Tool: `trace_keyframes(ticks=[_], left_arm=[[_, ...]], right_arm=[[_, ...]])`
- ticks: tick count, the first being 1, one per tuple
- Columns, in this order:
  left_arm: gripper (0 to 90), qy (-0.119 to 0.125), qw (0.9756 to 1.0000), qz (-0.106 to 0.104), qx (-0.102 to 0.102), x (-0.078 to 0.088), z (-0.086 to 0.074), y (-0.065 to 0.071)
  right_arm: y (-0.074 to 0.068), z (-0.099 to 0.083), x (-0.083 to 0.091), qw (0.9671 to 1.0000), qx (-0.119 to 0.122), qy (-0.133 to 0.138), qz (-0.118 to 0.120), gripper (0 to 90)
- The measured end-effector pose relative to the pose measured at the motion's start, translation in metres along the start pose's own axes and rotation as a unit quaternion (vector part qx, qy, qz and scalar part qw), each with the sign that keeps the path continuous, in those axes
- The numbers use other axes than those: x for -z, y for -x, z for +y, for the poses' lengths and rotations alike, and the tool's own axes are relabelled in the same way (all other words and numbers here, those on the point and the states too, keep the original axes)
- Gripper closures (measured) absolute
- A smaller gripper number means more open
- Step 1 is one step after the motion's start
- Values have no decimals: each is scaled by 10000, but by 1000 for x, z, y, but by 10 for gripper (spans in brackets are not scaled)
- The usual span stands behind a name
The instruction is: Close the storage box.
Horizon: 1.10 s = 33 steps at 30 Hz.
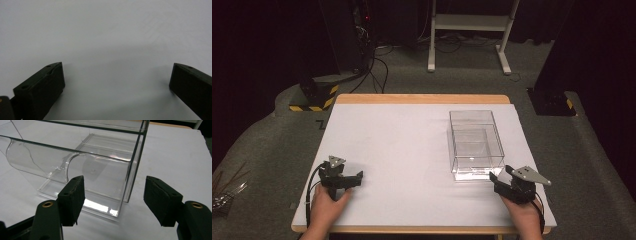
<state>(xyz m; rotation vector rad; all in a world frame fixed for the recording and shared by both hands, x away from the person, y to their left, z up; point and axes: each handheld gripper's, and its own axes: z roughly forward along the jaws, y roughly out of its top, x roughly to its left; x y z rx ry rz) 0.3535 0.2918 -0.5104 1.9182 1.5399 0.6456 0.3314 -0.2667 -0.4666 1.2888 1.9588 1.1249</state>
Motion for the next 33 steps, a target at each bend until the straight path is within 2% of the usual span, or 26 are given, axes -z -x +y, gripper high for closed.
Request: trace_keyframes(ticks=[10, 33], left_arm=[[3, 3, 10000, 3, 2, 0, 0, 0], [3, 1, 10000, 3, 1, 0, 0, 0]], right_arm=[[2, 5, -10, 9999, -156, 14, 1, 335], [12, 23, -28, 9998, -195, -17, -84, 334]])
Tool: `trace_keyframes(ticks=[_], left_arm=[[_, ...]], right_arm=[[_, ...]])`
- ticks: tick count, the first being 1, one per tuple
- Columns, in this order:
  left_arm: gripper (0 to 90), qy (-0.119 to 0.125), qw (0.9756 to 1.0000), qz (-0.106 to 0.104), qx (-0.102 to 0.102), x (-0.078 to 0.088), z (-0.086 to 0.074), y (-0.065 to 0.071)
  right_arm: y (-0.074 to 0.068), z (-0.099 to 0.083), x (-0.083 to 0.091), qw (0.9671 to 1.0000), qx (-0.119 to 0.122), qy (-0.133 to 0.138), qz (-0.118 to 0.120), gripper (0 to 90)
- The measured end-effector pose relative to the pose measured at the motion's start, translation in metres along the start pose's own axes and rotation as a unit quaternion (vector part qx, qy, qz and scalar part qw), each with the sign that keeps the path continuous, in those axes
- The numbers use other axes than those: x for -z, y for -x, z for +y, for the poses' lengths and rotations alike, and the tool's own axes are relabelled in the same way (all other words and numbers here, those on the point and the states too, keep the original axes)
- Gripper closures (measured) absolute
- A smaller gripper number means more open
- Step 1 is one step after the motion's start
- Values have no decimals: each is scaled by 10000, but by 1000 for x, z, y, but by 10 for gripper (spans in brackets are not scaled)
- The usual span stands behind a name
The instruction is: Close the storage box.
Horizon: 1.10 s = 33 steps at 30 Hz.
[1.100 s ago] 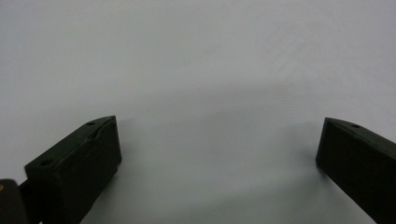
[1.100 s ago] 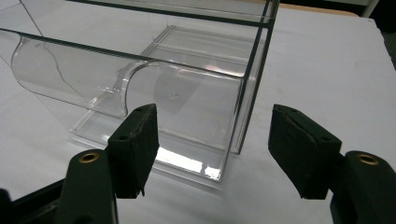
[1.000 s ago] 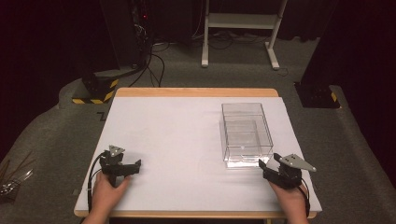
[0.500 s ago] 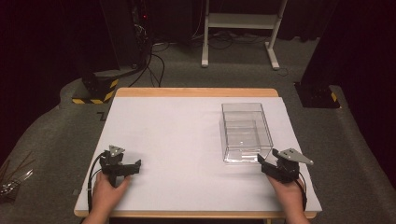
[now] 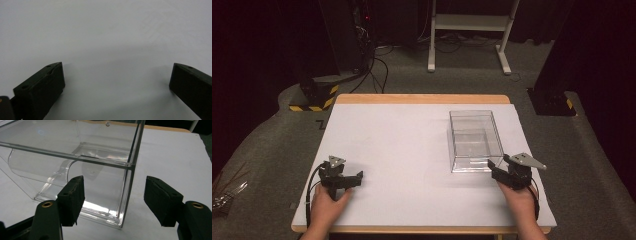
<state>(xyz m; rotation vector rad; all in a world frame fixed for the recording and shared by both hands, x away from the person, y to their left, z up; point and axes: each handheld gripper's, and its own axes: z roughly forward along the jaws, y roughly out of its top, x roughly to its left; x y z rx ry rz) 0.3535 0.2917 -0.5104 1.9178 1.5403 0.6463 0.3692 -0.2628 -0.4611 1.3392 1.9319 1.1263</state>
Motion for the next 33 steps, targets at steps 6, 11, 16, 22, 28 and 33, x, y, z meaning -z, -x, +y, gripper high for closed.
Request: trace_keyframes(ticks=[6, 11, 16, 22, 28, 33], left_arm=[[3, -1, 10000, 0, 0, 0, 0, 0], [3, 0, 10000, -1, -1, 0, 0, 0], [3, -1, 10000, -1, -1, 0, 0, 0], [3, -1, 10000, -1, 0, 0, 0, 0], [3, 0, 10000, -1, 0, 0, 0, 0], [3, 2, 10000, 0, 0, 0, 0, 0]], right_arm=[[1, 3, -5, 10000, -7, -3, -29, 333], [2, 6, -8, 10000, -35, -12, -37, 333], [4, 8, -12, 10000, -74, -12, -33, 330], [4, 8, -13, 10000, -68, -26, 0, 326], [3, 7, -12, 9999, -105, -40, 26, 339], [4, 3, -9, 9999, -82, -45, 51, 339]])
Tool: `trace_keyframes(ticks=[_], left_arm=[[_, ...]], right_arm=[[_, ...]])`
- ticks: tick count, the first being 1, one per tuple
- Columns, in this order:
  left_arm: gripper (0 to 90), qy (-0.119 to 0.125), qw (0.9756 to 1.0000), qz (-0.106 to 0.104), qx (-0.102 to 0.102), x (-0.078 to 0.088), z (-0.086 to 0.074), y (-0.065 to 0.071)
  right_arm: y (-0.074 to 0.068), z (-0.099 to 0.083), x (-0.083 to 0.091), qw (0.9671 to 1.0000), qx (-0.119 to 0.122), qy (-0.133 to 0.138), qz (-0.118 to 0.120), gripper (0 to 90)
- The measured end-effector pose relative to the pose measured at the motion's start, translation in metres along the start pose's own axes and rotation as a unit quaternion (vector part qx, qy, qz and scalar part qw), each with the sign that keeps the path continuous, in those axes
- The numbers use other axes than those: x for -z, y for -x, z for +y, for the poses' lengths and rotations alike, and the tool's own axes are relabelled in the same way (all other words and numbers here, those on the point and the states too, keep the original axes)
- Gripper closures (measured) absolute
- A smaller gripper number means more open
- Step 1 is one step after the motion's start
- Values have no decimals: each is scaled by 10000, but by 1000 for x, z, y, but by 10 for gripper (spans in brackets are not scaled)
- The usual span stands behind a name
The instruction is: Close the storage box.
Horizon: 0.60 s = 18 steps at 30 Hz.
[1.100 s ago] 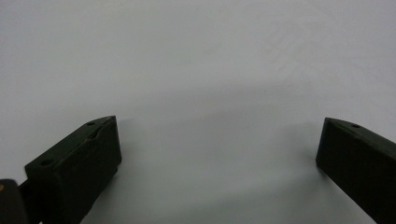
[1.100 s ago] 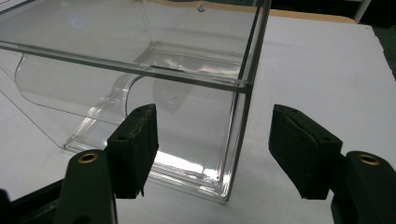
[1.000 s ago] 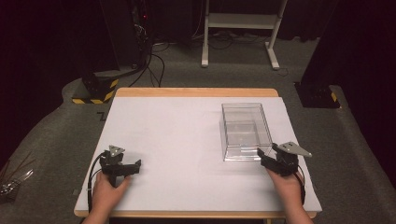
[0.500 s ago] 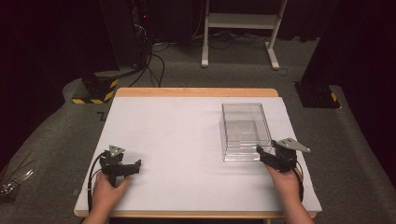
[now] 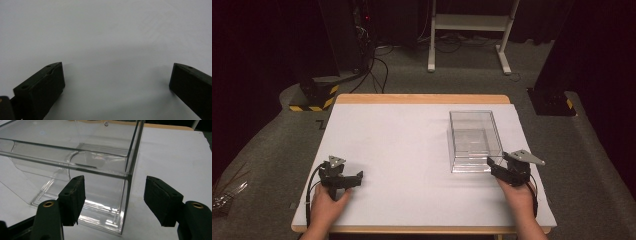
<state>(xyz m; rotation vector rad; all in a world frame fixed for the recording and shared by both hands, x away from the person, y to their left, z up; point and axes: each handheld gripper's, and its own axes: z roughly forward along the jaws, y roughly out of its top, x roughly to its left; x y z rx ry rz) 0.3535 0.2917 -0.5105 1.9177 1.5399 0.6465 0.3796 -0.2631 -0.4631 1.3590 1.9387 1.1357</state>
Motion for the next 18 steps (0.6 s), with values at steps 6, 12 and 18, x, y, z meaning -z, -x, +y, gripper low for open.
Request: trace_keyframes(ticks=[6, 12, 18], left_arm=[[3, 1, 10000, 3, 0, 0, 0, 0], [3, 1, 10000, 3, -2, 0, 0, 0], [3, 9, 10000, 11, -1, 0, 0, 0]], right_arm=[[3, -6, 7, 10000, -24, 36, 32, 338], [3, -15, 16, 10000, 15, 46, 36, 338], [5, -30, 23, 10000, 36, -78, -10, 338]])
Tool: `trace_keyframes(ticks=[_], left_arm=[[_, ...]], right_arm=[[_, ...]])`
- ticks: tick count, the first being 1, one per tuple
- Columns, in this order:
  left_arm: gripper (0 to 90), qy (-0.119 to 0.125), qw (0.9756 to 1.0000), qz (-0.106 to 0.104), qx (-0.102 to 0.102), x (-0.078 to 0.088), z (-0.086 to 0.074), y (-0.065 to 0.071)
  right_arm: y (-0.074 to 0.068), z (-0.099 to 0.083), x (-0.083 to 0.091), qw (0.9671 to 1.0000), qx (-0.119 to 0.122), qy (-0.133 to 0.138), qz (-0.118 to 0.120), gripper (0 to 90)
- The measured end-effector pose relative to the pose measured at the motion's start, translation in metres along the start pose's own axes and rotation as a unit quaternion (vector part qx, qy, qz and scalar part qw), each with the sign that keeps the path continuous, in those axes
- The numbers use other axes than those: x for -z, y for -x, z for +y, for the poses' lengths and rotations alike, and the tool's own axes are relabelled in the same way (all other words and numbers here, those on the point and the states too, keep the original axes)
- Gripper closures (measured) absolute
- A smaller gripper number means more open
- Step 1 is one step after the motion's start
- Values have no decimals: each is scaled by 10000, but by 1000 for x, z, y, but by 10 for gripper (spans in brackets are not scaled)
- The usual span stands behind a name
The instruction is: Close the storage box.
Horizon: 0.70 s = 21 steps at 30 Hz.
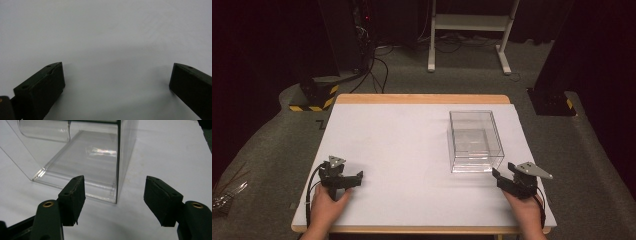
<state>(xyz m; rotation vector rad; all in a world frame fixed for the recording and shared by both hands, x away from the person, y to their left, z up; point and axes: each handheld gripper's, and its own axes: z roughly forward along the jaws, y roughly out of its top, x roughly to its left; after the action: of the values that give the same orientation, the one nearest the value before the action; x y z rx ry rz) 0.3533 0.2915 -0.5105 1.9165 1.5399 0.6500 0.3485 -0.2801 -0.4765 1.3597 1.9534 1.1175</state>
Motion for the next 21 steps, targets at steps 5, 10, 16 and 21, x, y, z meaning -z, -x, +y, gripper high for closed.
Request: trace_keyframes(ticks=[5, 10, 16, 21], left_arm=[[3, 0, 10000, 1, 2, 0, 0, 0], [3, 0, 10000, 2, 1, 0, 0, 0], [4, 2, 10000, 2, 1, 0, 0, 0], [4, 7, 10000, 13, 0, 0, 0, 0]], right_arm=[[2, -12, 7, 9999, 66, -122, -33, 339], [4, -23, 13, 9994, 150, -264, -146, 340], [4, -33, 12, 9984, 270, -433, -245, 340], [4, -33, 8, 9971, 305, -651, -234, 339]])
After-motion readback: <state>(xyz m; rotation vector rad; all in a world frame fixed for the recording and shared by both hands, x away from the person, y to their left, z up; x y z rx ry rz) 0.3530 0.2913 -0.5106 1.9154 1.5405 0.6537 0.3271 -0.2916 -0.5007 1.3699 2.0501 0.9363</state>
